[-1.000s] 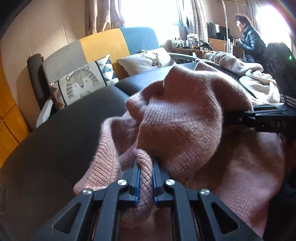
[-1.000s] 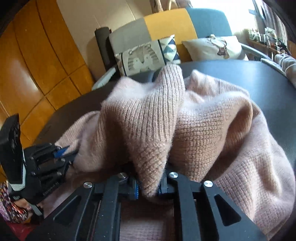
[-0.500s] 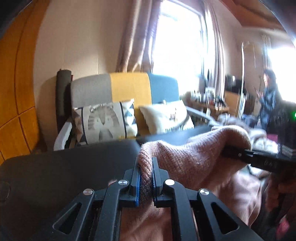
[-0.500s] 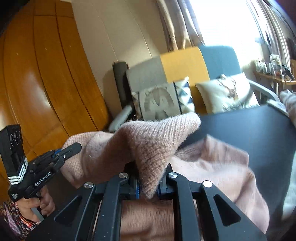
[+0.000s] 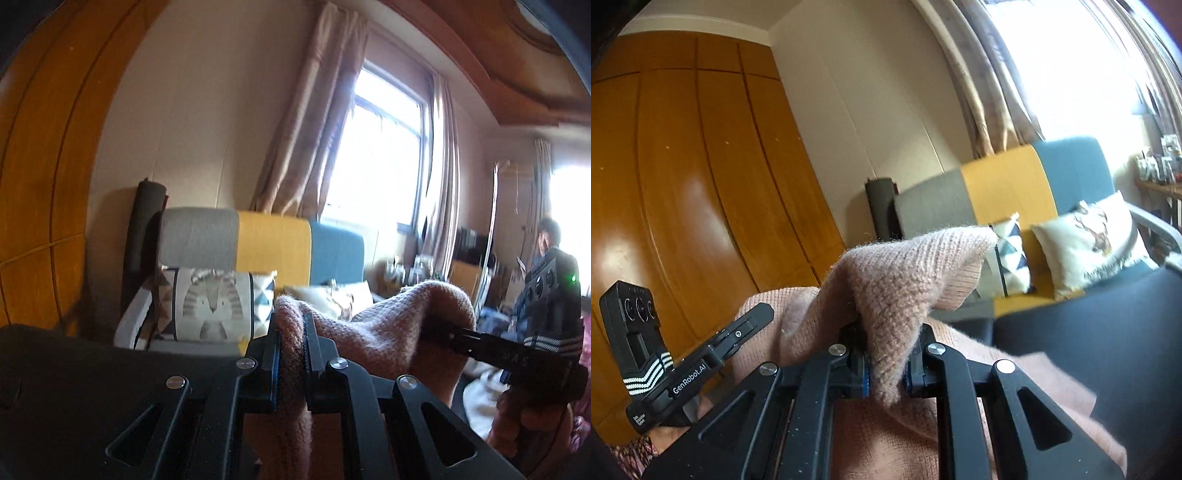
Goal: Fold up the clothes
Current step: 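Lift the pinched sweater fabric high with both grippers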
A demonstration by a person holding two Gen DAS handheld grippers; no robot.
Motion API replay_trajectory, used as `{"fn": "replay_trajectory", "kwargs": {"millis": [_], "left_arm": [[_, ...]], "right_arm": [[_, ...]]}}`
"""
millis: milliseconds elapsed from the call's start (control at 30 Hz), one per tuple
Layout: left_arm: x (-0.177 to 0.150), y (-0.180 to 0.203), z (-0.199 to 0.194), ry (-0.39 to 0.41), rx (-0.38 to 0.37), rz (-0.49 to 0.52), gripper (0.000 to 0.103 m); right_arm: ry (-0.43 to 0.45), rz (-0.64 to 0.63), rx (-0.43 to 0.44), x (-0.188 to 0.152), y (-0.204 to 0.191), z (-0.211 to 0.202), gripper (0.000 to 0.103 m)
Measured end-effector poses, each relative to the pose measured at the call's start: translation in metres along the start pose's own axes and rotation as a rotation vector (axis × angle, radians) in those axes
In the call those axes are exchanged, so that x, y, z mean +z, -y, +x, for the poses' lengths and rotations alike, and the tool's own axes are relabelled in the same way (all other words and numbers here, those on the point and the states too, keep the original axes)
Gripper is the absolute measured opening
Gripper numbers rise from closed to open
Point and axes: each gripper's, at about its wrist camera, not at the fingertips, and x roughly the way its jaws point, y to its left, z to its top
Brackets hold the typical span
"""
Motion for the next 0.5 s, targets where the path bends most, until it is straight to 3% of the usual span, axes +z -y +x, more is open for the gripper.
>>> {"fn": "replay_trajectory", "kwargs": {"millis": [167,500], "left_arm": [[0.023,-0.002,-0.013,0.060,0.002,-0.026,0.008],[0.073,0.015,-0.054,0.190,-0.036,0.021,0.009]], "right_arm": [[0.044,0.011,0.057,0.020,-0.009,-0.004,0.013],[0.156,-0.020,0.165,0.056,-0.036,-0.037,0.013]]}}
